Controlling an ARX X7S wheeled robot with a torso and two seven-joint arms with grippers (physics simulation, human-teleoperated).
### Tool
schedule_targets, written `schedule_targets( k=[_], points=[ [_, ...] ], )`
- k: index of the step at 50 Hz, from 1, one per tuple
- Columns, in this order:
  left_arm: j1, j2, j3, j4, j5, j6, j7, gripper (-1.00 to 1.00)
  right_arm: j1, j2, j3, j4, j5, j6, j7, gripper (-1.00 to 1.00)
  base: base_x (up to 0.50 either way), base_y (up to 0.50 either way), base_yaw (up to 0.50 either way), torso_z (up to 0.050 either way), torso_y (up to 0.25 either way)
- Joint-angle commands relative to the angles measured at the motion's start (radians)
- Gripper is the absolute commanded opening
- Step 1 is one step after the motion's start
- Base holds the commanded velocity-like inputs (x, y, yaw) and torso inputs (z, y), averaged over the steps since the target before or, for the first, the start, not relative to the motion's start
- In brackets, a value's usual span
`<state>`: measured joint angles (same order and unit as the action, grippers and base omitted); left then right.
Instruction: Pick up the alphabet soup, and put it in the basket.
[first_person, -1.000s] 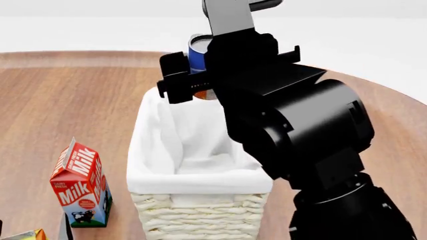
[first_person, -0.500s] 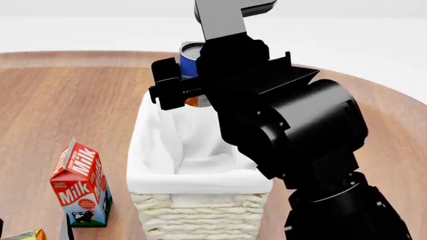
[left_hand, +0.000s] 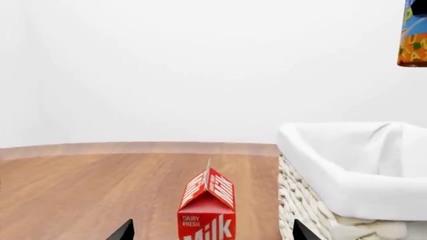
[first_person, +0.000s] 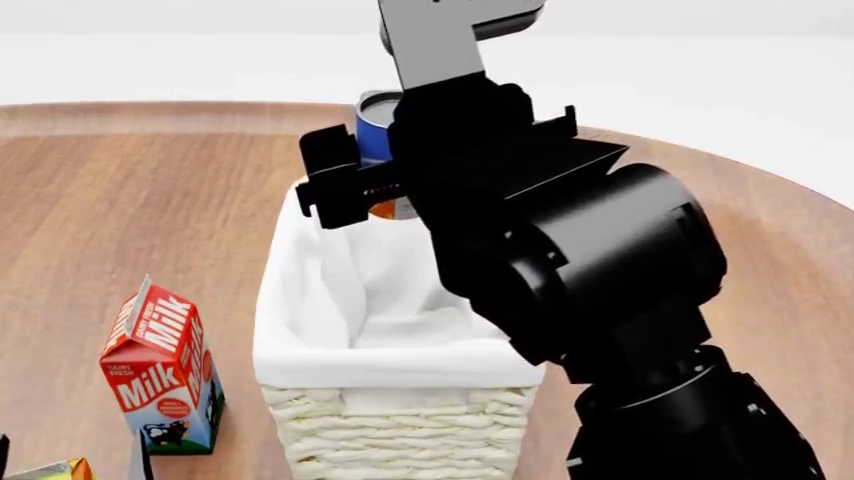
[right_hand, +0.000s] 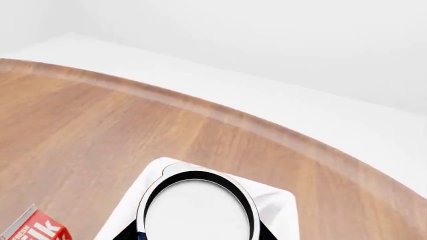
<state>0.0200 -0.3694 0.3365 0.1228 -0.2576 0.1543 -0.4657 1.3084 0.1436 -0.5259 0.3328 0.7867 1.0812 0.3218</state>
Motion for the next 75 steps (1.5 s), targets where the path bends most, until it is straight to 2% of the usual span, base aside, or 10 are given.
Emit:
schedule_targets(
  k=[1, 10, 34, 47, 75],
  points=[
    [0.008, -0.009, -0.002, 0.012, 0.011, 0.009, -0.009, 1.00, 0.009, -0.003, -0.015, 0.005, -0.027, -0.017, -0.014, -1.00, 0.00, 0.00, 0.00, 0.000, 0.000],
    [0.011, -0.010, -0.012, -0.002, -0.027, 0.036, 0.011, 1.00, 0.009, -0.005, -0.026, 0.023, -0.030, -0.036, -0.019, -1.00, 0.00, 0.00, 0.00, 0.000, 0.001],
    [0.013, -0.013, -0.014, 0.014, -0.001, 0.022, -0.024, 1.00, 0.001, 0.013, -0.039, 0.003, -0.022, -0.044, -0.013, -1.00, 0.00, 0.00, 0.00, 0.000, 0.000],
    [0.006, -0.006, -0.003, -0.002, 0.007, 0.035, -0.020, 1.00, 0.001, 0.018, -0.050, -0.018, -0.015, -0.041, -0.009, -1.00, 0.00, 0.00, 0.00, 0.000, -0.155],
    [0.011, -0.014, 0.006, 0.018, 0.051, 0.032, -0.046, 1.00, 0.008, 0.026, -0.061, -0.035, 0.001, -0.041, -0.003, -1.00, 0.00, 0.00, 0.00, 0.000, -0.047]
  ],
)
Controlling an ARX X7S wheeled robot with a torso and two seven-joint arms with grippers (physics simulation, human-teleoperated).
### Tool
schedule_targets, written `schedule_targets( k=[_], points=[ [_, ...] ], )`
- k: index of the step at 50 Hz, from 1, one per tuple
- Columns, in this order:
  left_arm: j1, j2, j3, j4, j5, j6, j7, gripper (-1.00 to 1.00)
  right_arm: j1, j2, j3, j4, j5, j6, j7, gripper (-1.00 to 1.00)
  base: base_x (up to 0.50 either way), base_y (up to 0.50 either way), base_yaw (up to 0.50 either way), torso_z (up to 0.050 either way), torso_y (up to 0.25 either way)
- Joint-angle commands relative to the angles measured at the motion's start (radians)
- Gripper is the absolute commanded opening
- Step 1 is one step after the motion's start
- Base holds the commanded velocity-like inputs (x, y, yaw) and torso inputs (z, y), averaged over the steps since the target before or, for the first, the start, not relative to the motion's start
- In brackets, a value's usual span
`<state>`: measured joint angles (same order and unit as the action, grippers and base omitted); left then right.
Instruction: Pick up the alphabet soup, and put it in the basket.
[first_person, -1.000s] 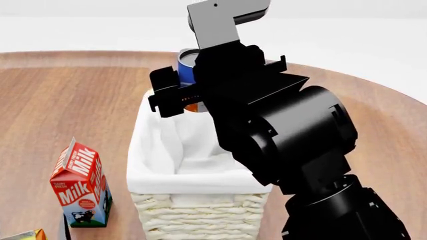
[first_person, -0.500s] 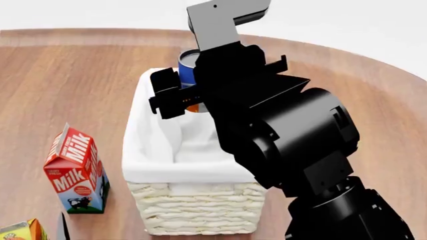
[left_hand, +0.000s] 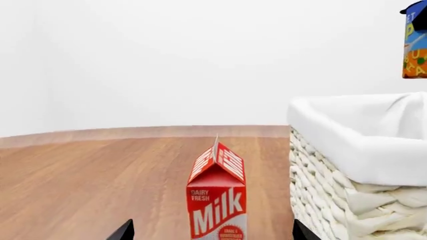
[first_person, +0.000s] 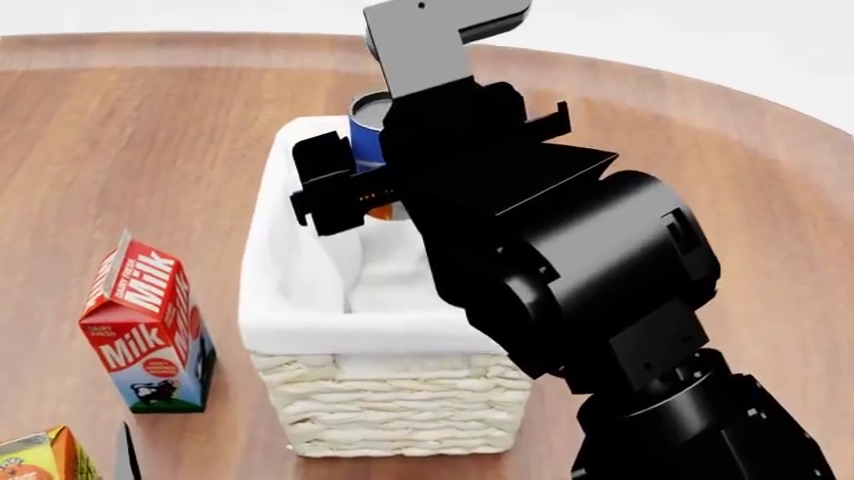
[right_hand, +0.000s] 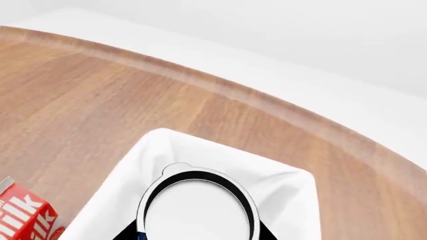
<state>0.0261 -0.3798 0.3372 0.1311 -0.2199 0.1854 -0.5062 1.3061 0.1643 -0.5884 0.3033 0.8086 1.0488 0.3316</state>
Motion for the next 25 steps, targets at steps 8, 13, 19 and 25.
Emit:
schedule_targets(
  k=[8, 13, 19, 25],
  points=[
    [0.008, -0.004, 0.006, 0.009, -0.006, 0.018, 0.007, 1.00, 0.013, 0.010, 0.007, -0.042, -0.003, 0.013, 0.006, -1.00, 0.00, 0.00, 0.00, 0.000, -0.126],
    [0.005, -0.003, 0.012, 0.006, 0.007, 0.011, 0.001, 1.00, 0.022, 0.009, 0.005, -0.059, 0.007, 0.031, 0.015, -1.00, 0.00, 0.00, 0.00, 0.000, -0.054],
    [0.004, -0.003, 0.013, 0.002, 0.000, 0.018, 0.005, 1.00, 0.026, 0.009, 0.004, -0.059, 0.008, 0.029, 0.019, -1.00, 0.00, 0.00, 0.00, 0.000, -0.041],
    [0.001, -0.003, 0.015, -0.004, 0.006, 0.022, 0.004, 1.00, 0.028, 0.010, 0.001, -0.058, 0.010, 0.027, 0.018, -1.00, 0.00, 0.00, 0.00, 0.000, -0.021]
  ],
)
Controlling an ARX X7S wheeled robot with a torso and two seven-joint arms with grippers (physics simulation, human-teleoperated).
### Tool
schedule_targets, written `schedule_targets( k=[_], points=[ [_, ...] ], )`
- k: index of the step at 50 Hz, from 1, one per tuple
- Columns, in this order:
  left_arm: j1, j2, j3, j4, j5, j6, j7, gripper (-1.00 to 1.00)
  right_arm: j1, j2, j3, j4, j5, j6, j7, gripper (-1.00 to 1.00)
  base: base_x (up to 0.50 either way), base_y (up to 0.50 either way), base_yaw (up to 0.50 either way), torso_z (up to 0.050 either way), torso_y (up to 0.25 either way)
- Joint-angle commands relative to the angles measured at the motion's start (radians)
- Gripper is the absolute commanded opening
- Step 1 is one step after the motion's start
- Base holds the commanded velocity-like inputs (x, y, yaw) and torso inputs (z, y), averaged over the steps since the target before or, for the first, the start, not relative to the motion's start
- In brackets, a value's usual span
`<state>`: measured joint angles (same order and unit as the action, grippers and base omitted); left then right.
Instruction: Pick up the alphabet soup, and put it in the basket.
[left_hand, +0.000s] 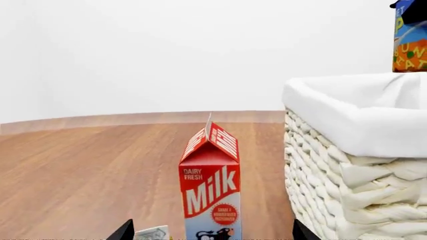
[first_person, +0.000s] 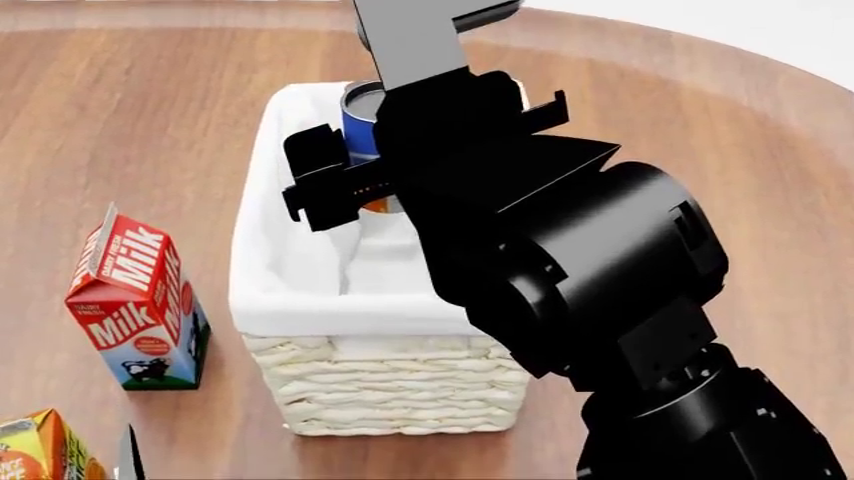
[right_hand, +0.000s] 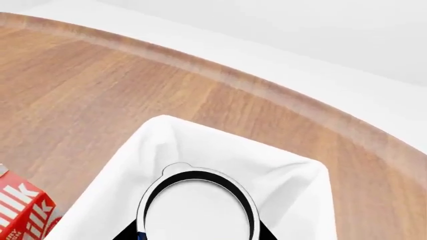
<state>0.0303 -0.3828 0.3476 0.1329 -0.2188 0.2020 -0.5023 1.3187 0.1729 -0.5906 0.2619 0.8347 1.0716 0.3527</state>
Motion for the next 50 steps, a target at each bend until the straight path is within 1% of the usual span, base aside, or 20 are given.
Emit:
schedule_targets(
  k=[1, 33, 35, 36, 38, 47, 50],
  points=[
    [-0.003, 0.000, 0.004, -0.005, 0.005, 0.005, -0.001, 1.00, 0.014, 0.002, 0.002, -0.017, -0.016, 0.003, -0.003, -1.00, 0.00, 0.00, 0.00, 0.000, -0.020],
    [0.003, -0.008, 0.008, 0.005, 0.017, 0.010, -0.012, 1.00, 0.034, -0.020, -0.010, 0.004, -0.023, -0.024, 0.030, -1.00, 0.00, 0.00, 0.00, 0.000, -0.042],
    [0.000, -0.007, 0.010, -0.002, 0.014, 0.019, -0.007, 1.00, 0.033, -0.020, -0.010, 0.005, -0.023, -0.029, 0.029, -1.00, 0.00, 0.00, 0.00, 0.000, -0.053],
    [0.002, -0.012, 0.017, -0.002, -0.030, 0.031, 0.031, 1.00, 0.034, -0.020, -0.012, 0.007, -0.024, -0.030, 0.027, -1.00, 0.00, 0.00, 0.00, 0.000, 0.000],
    [0.004, -0.009, 0.018, -0.005, -0.004, 0.040, 0.019, 1.00, 0.034, -0.019, -0.012, 0.008, -0.023, -0.032, 0.027, -1.00, 0.00, 0.00, 0.00, 0.000, 0.000],
    [0.003, -0.009, 0.017, -0.008, -0.016, 0.047, 0.022, 1.00, 0.031, -0.015, -0.022, 0.007, -0.020, -0.034, 0.025, -1.00, 0.00, 0.00, 0.00, 0.000, 0.000],
    [0.003, -0.010, 0.022, -0.003, 0.018, 0.031, 0.004, 1.00, 0.029, -0.015, -0.022, 0.007, -0.018, -0.036, 0.026, -1.00, 0.00, 0.00, 0.00, 0.000, 0.000]
  ],
)
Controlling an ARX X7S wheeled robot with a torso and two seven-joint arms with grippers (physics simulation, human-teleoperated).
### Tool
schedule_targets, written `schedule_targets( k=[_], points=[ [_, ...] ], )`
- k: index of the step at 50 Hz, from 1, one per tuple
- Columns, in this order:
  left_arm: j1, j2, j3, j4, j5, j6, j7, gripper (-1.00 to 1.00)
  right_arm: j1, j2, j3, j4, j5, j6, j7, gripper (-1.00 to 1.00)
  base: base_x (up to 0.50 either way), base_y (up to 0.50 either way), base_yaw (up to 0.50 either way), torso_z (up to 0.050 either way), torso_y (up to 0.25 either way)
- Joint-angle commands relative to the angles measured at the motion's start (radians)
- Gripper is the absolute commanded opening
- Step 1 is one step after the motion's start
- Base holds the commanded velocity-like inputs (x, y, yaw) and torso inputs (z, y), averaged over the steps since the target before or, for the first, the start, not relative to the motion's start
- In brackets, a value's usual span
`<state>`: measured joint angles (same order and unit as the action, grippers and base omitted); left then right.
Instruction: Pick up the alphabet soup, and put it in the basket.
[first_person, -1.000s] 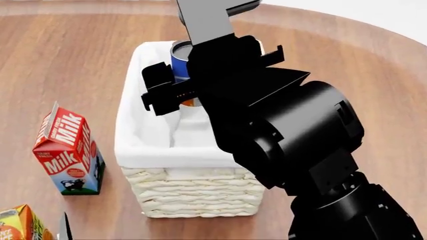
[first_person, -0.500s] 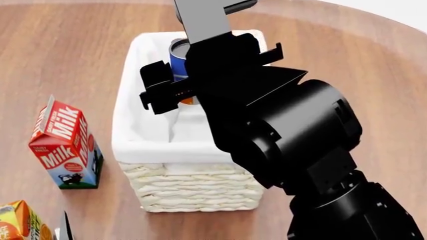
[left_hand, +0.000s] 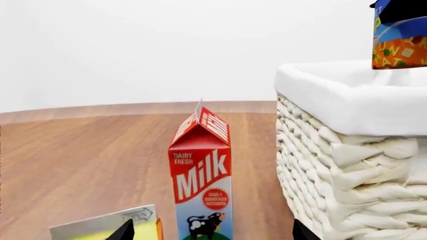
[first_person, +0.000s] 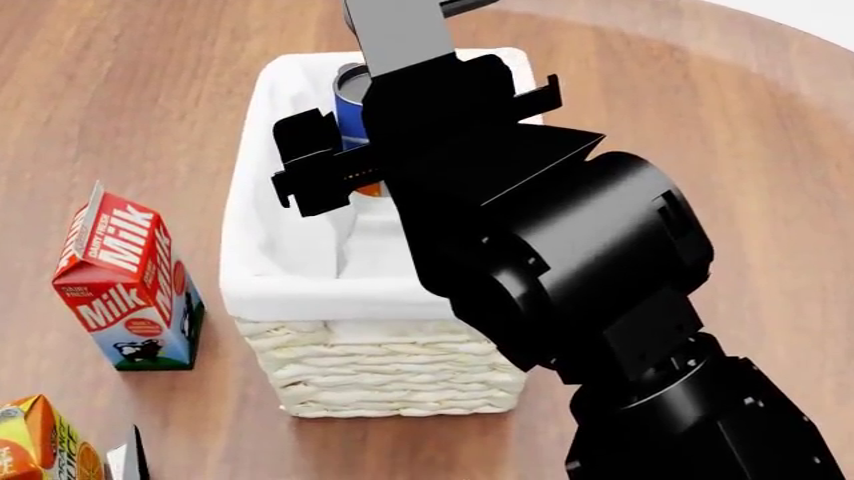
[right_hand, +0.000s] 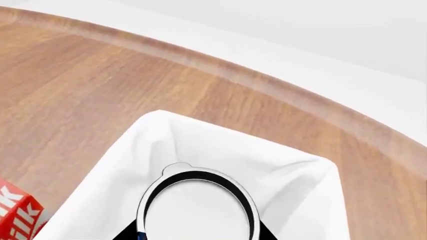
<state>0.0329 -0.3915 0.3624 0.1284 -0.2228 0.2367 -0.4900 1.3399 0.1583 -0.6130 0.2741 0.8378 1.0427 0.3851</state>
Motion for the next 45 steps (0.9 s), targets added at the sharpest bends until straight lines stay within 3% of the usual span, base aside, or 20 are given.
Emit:
schedule_targets(
  k=[1, 45],
  points=[
    [0.000, -0.001, 0.009, 0.003, 0.037, -0.009, -0.016, 1.00, 0.009, -0.001, -0.001, -0.004, -0.023, -0.010, -0.005, -1.00, 0.00, 0.00, 0.00, 0.000, 0.000],
    [-0.002, -0.004, 0.022, 0.000, 0.050, 0.009, -0.022, 1.00, 0.010, 0.004, -0.026, -0.005, -0.005, -0.024, 0.000, -1.00, 0.00, 0.00, 0.00, 0.000, -0.047]
  ],
)
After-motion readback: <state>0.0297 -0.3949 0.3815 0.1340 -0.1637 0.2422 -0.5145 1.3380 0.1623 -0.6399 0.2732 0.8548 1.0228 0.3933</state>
